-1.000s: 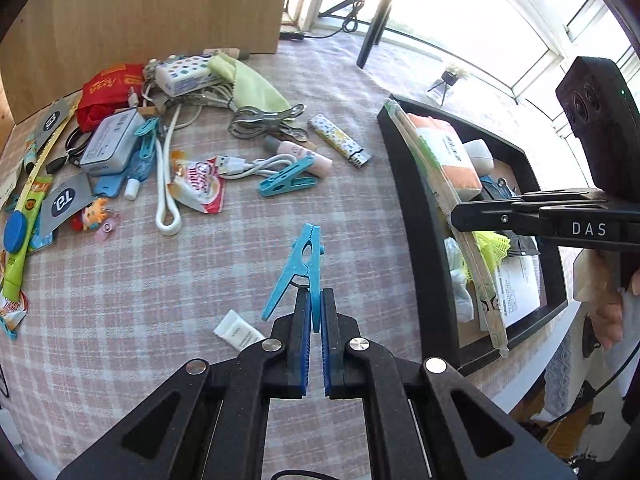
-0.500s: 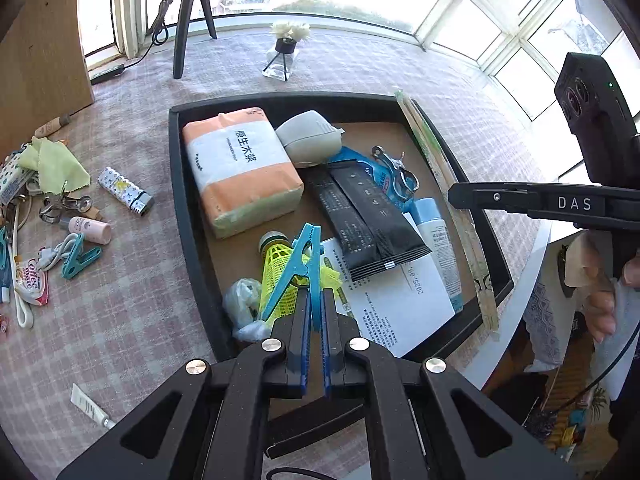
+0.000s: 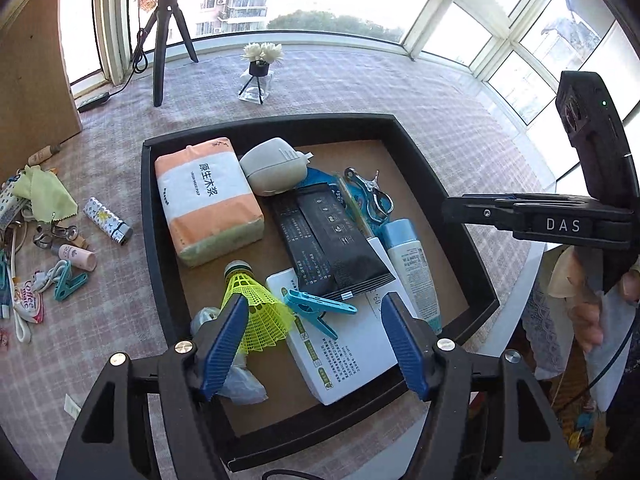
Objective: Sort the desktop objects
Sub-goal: 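Carry chopsticks and clothespin into the tray while both grippers release, then grasp the patterned lighter with the right gripper while the left grasps the white cream tube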
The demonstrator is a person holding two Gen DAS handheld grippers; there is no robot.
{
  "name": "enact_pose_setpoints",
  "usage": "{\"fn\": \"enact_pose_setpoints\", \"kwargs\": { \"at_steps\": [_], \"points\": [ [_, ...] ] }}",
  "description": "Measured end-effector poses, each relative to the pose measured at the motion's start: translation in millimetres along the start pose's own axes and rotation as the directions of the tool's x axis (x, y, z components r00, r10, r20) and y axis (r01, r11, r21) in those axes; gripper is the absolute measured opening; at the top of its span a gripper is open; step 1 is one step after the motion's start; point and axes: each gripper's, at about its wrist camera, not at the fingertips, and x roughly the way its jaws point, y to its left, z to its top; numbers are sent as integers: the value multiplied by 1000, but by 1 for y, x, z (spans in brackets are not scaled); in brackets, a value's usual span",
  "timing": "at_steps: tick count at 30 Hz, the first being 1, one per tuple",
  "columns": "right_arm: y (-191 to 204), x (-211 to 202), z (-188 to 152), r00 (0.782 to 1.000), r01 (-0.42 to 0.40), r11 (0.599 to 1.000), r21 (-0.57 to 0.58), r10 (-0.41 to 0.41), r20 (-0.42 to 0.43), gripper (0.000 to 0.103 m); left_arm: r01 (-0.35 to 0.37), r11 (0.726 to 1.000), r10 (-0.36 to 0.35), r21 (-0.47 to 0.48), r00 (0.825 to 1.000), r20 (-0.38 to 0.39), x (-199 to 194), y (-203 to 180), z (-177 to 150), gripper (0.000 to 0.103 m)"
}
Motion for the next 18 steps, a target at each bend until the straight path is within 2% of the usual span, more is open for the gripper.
{"fn": "enact_pose_setpoints", "kwargs": {
  "at_steps": [5, 10, 13, 18],
  "points": [
    [31, 5, 11, 1000, -22, 997, -71, 22, -2, 39, -40, 996, 41, -80, 999, 7, -10, 29, -9, 65],
    [72, 19, 23, 998, -59, 987, -150, 56, -26, 39, -96, 980, 98, -171, 995, 0, -22, 68, -26, 64],
    [100, 31, 33, 997, -77, 975, -208, 69, -45, 39, -131, 962, 133, -240, 991, -8, -31, 96, -41, 63],
    [146, 57, 50, 991, -120, 951, -285, 97, -92, 39, -199, 913, 192, -355, 980, -55, -39, 144, -70, 58]
  ]
}}
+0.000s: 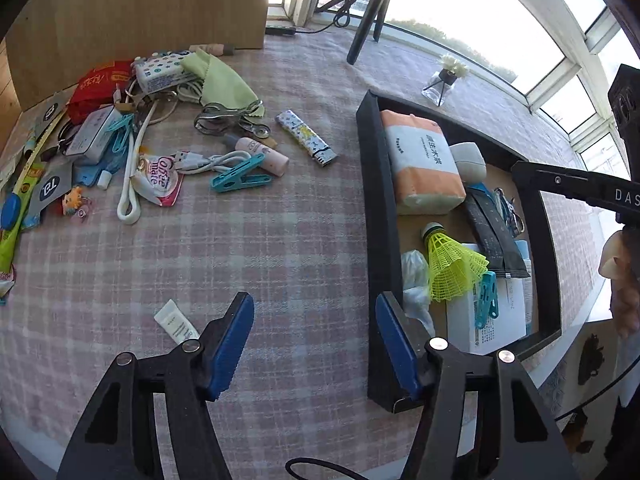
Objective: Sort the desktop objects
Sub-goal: 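Grasp the patterned lighter with the right gripper while the left grasps the white cream tube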
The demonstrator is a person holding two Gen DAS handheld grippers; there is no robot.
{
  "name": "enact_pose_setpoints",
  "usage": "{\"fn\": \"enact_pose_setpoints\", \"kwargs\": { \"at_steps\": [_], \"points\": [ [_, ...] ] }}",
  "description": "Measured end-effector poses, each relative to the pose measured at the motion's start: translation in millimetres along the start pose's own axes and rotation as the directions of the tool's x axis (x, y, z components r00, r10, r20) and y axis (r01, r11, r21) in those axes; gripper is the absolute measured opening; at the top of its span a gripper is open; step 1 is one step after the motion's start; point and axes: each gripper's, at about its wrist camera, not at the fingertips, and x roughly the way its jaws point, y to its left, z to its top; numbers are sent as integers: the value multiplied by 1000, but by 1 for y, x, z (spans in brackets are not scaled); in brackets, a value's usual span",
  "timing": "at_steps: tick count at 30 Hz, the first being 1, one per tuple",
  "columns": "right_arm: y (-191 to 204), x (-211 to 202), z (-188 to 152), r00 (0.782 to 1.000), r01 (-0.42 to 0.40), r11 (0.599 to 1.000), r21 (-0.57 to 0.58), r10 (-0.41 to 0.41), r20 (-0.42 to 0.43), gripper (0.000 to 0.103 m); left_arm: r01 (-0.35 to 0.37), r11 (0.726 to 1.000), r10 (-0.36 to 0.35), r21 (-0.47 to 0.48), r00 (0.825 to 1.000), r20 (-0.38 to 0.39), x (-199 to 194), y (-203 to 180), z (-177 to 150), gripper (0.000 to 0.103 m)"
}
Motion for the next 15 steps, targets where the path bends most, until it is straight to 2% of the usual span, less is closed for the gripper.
{"fn": "enact_pose_setpoints", "kwargs": {
  "at_steps": [6, 12, 15],
  "points": [
    [44, 45, 34, 998, -13, 993, -120, 4, -69, 39, -53, 992, 47, -116, 998, -51, 10, 45, -19, 56],
    [74, 96, 65, 989, -13, 982, -191, -16, -146, 39, -56, 976, 40, -208, 996, -82, 22, 66, -31, 53],
    [84, 119, 77, 985, 14, 976, -216, -51, -166, 39, -69, 971, 48, -230, 994, -93, 29, 69, -32, 51]
  ]
}}
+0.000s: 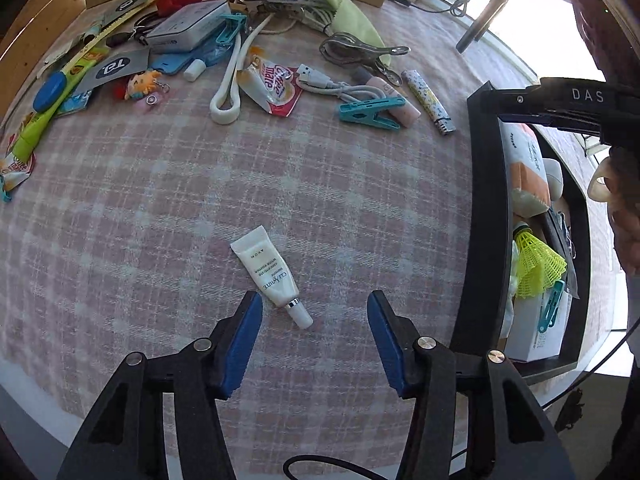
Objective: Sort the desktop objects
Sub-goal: 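Grasp the patterned lighter with the right gripper while the left grasps the white cream tube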
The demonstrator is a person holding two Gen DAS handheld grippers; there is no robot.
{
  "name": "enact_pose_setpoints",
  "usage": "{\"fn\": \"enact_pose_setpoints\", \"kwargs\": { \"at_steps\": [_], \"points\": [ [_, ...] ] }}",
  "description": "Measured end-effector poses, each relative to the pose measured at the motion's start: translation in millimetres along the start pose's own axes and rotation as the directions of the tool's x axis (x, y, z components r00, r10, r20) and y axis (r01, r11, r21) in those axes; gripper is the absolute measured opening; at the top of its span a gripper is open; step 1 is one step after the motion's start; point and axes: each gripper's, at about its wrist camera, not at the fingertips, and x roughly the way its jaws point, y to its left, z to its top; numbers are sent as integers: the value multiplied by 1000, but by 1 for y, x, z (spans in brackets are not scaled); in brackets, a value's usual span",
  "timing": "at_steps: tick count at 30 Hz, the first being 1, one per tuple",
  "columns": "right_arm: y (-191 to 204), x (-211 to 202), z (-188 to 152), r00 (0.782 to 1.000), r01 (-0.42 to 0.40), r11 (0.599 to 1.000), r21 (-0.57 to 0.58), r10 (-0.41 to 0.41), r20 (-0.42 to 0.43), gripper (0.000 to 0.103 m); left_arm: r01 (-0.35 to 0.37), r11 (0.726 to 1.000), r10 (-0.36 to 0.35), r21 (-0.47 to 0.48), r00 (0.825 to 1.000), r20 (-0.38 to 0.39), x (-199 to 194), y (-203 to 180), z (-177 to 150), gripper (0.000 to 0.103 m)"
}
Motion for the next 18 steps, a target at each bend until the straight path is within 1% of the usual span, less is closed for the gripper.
{"fn": "enact_pose_setpoints", "kwargs": {
  "at_steps": [4, 10, 13, 16, 18],
  "points": [
    [3, 23, 17, 999, 32, 999, -26, -33, -38, 39, -9, 1000, 9, -26, 1000, -13, 9, 1, 1, 47],
    [2, 51, 28, 994, 73, 996, -48, -77, -81, 39, -18, 998, 16, -54, 999, -29, 22, 1, 2, 43],
    [2, 60, 31, 992, 76, 996, -55, -81, -94, 39, -30, 998, 28, -55, 999, -37, 28, 1, 2, 40],
    [4, 64, 34, 991, 88, 993, -80, -95, -94, 39, -34, 997, 33, -66, 999, -26, 28, 2, 4, 38],
    [5, 65, 37, 991, 92, 992, -92, -100, -94, 39, -50, 997, 49, -65, 999, -21, 29, 2, 6, 37]
  ]
}}
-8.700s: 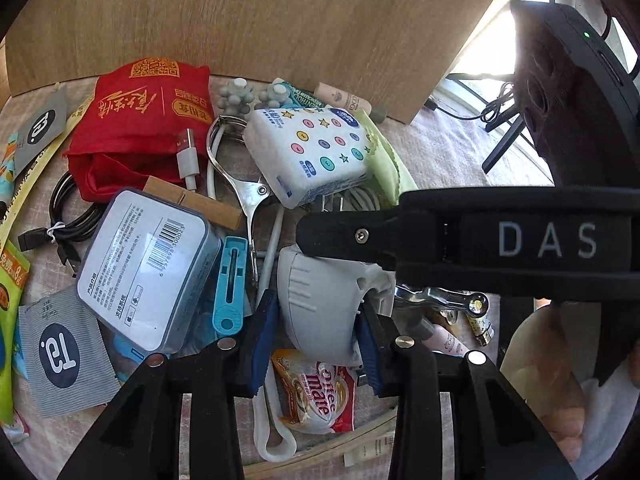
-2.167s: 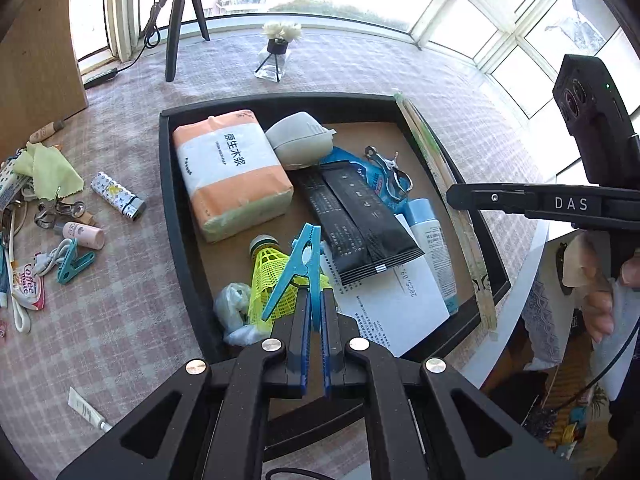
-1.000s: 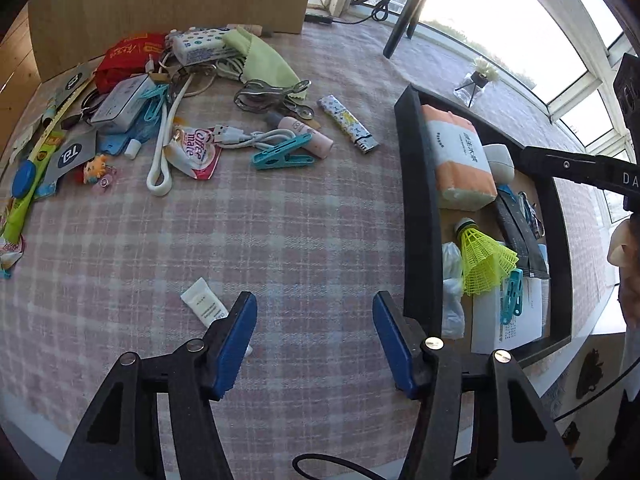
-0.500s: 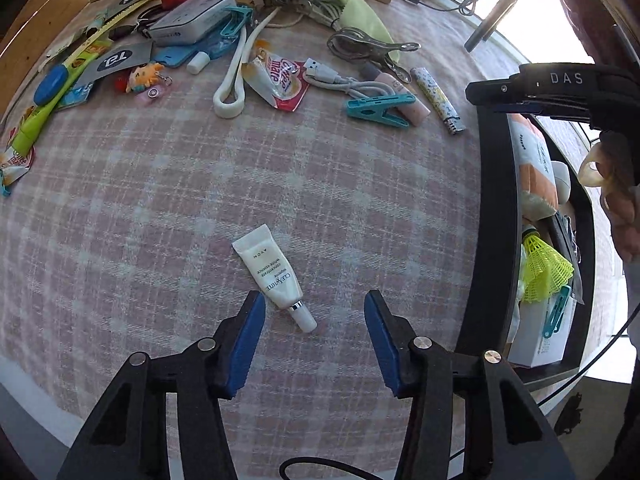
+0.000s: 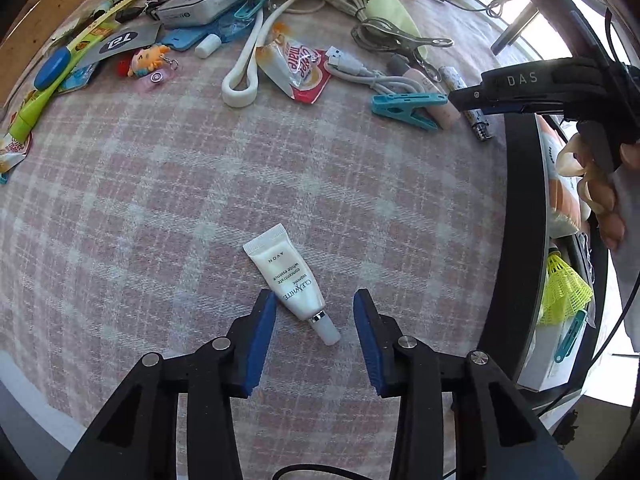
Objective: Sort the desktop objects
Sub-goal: 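Grasp the patterned lighter with the right gripper while the left grasps the white cream tube, then carry the lighter and cream tube over the tray with both grippers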
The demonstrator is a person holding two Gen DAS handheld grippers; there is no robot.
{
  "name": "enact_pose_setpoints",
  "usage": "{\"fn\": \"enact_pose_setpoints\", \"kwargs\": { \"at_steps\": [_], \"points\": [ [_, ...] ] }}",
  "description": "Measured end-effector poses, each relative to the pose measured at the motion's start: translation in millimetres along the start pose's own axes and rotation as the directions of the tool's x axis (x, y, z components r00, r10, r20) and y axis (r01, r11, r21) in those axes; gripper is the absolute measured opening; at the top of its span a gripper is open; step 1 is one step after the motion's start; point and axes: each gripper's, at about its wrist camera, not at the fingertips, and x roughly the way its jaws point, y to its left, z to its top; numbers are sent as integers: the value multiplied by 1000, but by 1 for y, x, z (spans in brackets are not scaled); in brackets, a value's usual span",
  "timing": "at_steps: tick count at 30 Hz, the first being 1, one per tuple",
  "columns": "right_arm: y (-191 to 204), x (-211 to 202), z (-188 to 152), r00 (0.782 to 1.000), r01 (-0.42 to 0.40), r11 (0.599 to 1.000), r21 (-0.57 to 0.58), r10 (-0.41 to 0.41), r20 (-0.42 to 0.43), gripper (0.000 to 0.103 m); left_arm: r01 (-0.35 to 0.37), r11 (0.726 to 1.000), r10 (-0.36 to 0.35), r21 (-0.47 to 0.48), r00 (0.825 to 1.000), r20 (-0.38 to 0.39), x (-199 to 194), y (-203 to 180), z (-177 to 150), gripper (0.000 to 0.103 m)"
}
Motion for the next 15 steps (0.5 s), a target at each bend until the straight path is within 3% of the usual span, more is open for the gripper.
{"fn": "enact_pose_setpoints", "kwargs": {
  "at_steps": [3, 4, 8, 15],
  "points": [
    [0, -1, 3, 1000, 17, 1000, -18, -17, 0, 31, 0, 1000, 0, -11, 1000, 5, 1, 2, 3, 35],
    [0, -2, 3, 999, 37, 999, -31, -37, 3, 24, -2, 1000, 2, -11, 1000, 7, 2, 2, 3, 34],
    [-4, -5, 2, 999, 30, 999, -29, -29, 15, 23, -21, 1000, 21, -5, 1000, 17, 2, 7, 5, 21],
    [-9, -16, -3, 999, -20, 1000, 0, 20, 28, 23, -1, 1000, 2, -15, 1000, 31, 1, 17, -2, 20]
  ]
}}
